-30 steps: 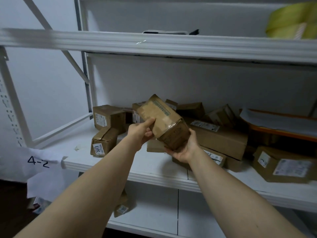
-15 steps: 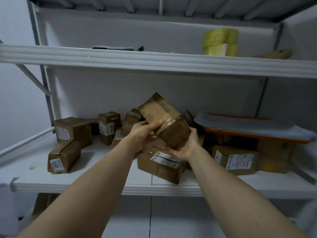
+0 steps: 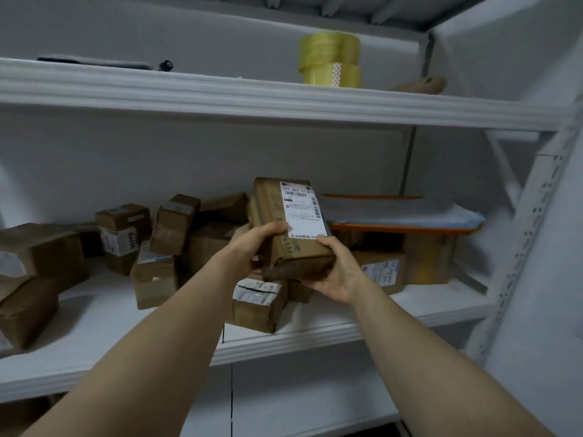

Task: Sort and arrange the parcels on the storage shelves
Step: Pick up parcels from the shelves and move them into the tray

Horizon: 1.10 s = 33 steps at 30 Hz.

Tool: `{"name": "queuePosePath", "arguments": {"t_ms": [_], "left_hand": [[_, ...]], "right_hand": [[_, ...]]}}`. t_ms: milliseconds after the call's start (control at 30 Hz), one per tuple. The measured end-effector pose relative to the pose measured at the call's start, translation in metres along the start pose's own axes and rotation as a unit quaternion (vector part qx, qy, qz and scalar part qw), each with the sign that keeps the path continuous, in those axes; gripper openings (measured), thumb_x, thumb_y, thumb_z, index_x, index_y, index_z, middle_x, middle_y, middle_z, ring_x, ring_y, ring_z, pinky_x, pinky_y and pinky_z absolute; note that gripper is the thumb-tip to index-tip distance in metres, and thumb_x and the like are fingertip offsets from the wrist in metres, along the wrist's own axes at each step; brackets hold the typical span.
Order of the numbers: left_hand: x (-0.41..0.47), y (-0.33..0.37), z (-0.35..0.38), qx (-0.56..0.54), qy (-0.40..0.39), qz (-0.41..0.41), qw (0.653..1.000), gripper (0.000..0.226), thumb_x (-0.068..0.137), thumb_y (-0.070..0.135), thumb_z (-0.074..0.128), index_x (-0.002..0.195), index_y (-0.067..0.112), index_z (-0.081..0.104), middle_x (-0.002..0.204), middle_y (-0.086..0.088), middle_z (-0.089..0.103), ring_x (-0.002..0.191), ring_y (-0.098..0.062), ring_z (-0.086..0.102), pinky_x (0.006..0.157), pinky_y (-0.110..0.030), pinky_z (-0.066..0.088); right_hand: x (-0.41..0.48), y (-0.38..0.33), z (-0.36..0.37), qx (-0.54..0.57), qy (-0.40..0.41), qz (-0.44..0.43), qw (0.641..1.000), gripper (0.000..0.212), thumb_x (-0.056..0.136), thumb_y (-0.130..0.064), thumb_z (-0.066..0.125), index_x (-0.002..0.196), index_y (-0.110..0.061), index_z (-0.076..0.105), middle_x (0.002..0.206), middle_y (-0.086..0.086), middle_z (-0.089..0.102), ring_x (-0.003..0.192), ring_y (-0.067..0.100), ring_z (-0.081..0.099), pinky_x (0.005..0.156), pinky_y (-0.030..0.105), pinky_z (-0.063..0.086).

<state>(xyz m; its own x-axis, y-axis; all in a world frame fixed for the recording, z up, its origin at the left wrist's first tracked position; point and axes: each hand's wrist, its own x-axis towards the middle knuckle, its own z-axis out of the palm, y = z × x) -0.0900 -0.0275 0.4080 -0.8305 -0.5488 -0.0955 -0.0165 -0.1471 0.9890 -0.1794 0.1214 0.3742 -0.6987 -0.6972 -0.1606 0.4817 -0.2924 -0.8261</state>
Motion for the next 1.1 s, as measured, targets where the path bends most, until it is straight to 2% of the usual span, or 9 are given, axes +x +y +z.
{"name": "queuePosePath", "arguments": {"t_ms": [167,300,467,633,700,733,867,1033,1100], "left_hand": [[0.010,0.007,0.007,-0.035,-0.020,0.041,0.998,0.045,0.079,0.029,0.067,0.121,0.019,0.057,0.104,-0.006,0.068,0.098,-0.023,0.062,0.075,-0.036,0.050],[0.019,0.026,0.015,-0.064,0.000,0.057,0.996,0.045,0.081,0.040,0.066,0.120,0.018,0.060,0.110,-0.008,0.067,0.095,-0.024,0.062,0.071,-0.034,0.050],[0.033,0.051,0.033,-0.114,-0.023,0.058,0.991,0.029,0.092,0.046,0.052,0.097,0.020,0.063,0.086,0.001,0.064,0.077,-0.016,0.060,0.061,-0.029,0.044],[0.065,0.053,0.043,0.073,0.045,0.091,0.992,0.040,0.089,0.034,0.057,0.119,0.008,0.058,0.109,-0.009,0.063,0.099,-0.028,0.059,0.088,-0.042,0.051],[0.078,0.051,0.048,0.214,0.035,0.135,0.967,0.025,0.089,0.020,0.060,0.111,0.007,0.059,0.106,-0.008,0.061,0.096,-0.025,0.058,0.084,-0.036,0.051],[0.083,0.051,0.050,0.276,0.023,0.156,0.948,0.019,0.089,0.017,0.060,0.107,0.009,0.060,0.104,-0.008,0.060,0.092,-0.022,0.056,0.078,-0.032,0.049],[0.099,0.052,0.057,0.374,-0.006,0.169,0.912,0.026,0.095,0.025,0.053,0.112,0.006,0.059,0.104,-0.011,0.059,0.095,-0.026,0.058,0.072,-0.029,0.043],[0.118,0.048,0.059,0.388,-0.013,0.148,0.910,0.028,0.099,0.030,0.047,0.116,0.010,0.057,0.107,-0.010,0.057,0.079,-0.017,0.055,0.061,-0.026,0.041],[0.127,0.044,0.059,0.377,-0.008,0.140,0.916,0.033,0.099,0.030,0.047,0.121,0.008,0.056,0.113,-0.012,0.059,0.093,-0.023,0.056,0.068,-0.028,0.041]], "right_hand": [[0.003,-0.014,0.007,-0.025,-0.020,-0.025,0.999,0.043,0.076,-0.025,0.068,0.117,-0.015,0.062,0.104,0.013,0.070,0.101,0.030,0.064,0.086,0.051,0.052],[0.008,-0.038,0.026,-0.047,0.040,-0.058,0.996,0.031,0.082,-0.029,0.069,0.109,-0.018,0.061,0.099,0.011,0.070,0.096,0.028,0.064,0.086,0.051,0.052],[0.008,-0.083,0.029,-0.053,0.112,-0.082,0.989,0.032,0.079,-0.038,0.072,0.100,-0.017,0.059,0.093,0.013,0.068,0.089,0.029,0.064,0.081,0.049,0.054],[0.016,-0.116,0.022,-0.110,0.233,-0.136,0.956,0.074,0.063,-0.048,0.081,0.125,-0.018,0.053,0.105,0.013,0.067,0.090,0.028,0.065,0.057,0.037,0.054],[0.018,-0.125,0.022,-0.118,0.281,-0.178,0.936,0.071,0.065,-0.044,0.081,0.123,-0.016,0.051,0.104,0.013,0.066,0.082,0.026,0.065,0.047,0.032,0.053],[0.021,-0.128,0.023,-0.118,0.298,-0.198,0.926,0.071,0.063,-0.044,0.083,0.121,-0.017,0.051,0.106,0.013,0.064,0.081,0.026,0.065,0.048,0.033,0.055],[0.040,-0.134,0.021,-0.173,0.374,-0.241,0.879,0.113,0.033,-0.060,0.080,0.135,-0.026,0.044,0.128,0.010,0.051,0.103,0.031,0.060,0.083,0.046,0.057],[0.048,-0.137,0.017,-0.285,0.408,-0.246,0.832,0.084,0.067,-0.057,0.075,0.139,-0.026,0.045,0.134,0.012,0.035,0.122,0.029,0.039,0.099,0.034,0.045],[0.056,-0.137,0.012,-0.328,0.411,-0.243,0.815,0.087,0.067,-0.060,0.074,0.141,-0.027,0.043,0.136,0.014,0.033,0.124,0.030,0.039,0.101,0.035,0.045]]}}
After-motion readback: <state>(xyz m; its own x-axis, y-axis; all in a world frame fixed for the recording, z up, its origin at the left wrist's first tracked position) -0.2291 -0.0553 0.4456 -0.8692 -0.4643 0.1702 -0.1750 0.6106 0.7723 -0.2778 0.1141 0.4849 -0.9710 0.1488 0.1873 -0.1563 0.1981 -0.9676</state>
